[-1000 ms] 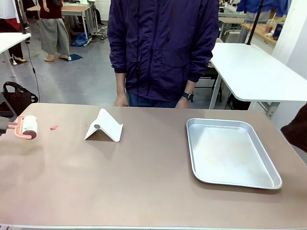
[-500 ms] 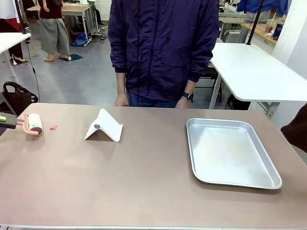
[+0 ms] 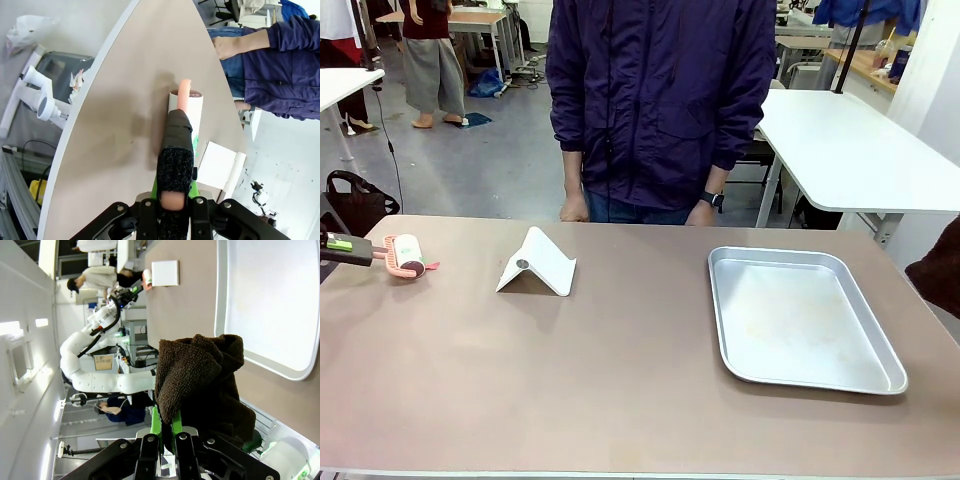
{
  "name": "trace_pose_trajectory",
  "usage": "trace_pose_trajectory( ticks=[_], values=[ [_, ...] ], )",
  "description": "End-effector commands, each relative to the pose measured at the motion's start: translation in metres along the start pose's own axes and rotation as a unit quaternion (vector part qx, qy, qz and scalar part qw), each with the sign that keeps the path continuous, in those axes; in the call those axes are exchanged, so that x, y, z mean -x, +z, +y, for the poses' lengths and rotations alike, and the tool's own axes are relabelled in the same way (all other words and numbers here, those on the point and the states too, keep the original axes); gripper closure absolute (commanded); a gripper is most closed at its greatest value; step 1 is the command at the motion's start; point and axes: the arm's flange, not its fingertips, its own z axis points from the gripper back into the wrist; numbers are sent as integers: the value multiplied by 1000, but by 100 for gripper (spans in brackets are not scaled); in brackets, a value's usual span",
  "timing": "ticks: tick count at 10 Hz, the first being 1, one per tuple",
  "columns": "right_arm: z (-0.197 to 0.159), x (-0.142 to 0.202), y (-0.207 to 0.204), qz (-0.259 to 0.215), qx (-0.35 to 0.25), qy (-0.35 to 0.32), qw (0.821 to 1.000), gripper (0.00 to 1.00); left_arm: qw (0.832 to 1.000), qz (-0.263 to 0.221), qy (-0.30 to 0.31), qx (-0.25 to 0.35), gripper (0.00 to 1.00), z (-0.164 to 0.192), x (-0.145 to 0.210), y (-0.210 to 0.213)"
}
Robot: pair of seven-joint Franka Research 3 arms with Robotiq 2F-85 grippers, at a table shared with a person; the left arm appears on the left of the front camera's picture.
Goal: Clean the surface of the table.
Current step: Clean the area not pointed to by the person.
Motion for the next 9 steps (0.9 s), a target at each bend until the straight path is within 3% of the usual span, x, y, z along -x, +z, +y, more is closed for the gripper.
trace_pose_trajectory(
  ticks=[1,5,9],
  values=[
    [2,4,0,2,-2,11,1000,91,999,9,28,-20,79,9,-13,-14],
    [2,4,0,2,-2,11,1000,91,999,21,36,-11,79,-5,-25,-38],
    [2,4,0,2,-2,11,1000,91,998,13,34,48,79,-30,-24,-50]
  ],
)
